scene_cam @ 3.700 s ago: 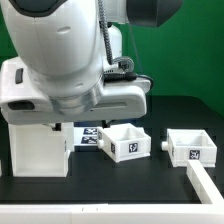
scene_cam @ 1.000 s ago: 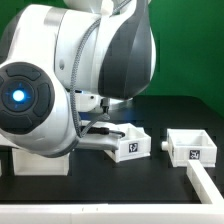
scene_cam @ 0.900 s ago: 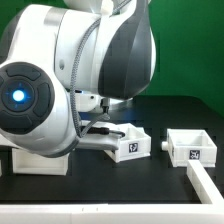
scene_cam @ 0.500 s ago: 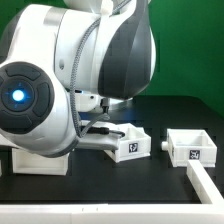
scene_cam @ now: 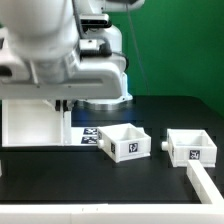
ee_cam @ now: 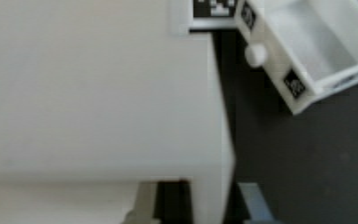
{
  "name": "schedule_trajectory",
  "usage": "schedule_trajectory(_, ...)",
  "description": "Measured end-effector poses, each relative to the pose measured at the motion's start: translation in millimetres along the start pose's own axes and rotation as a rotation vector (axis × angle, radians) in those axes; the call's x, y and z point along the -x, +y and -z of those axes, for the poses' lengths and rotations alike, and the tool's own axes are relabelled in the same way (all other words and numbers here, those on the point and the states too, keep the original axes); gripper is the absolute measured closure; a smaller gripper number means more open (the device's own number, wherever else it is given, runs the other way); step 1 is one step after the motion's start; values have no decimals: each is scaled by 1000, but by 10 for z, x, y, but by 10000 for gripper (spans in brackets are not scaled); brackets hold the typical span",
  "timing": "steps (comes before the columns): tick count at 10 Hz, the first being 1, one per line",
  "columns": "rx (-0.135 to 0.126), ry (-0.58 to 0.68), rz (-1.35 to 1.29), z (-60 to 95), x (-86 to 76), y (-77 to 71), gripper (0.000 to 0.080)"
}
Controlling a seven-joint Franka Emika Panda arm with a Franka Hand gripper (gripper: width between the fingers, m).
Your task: Assemble drawer
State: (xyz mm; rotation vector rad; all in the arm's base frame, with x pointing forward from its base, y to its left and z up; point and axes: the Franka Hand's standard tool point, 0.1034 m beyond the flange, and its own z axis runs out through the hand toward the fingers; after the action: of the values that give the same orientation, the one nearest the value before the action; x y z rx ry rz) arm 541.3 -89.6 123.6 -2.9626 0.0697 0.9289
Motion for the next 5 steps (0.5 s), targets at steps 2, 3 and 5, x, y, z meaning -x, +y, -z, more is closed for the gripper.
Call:
schedule_trajectory(2,14,126,4,63,-103,7,765)
schedule_trajectory(3,20,216,-30,143,-136,-6,765)
schedule_trajectory(5,-8,369,-153,571,-70,-182,765)
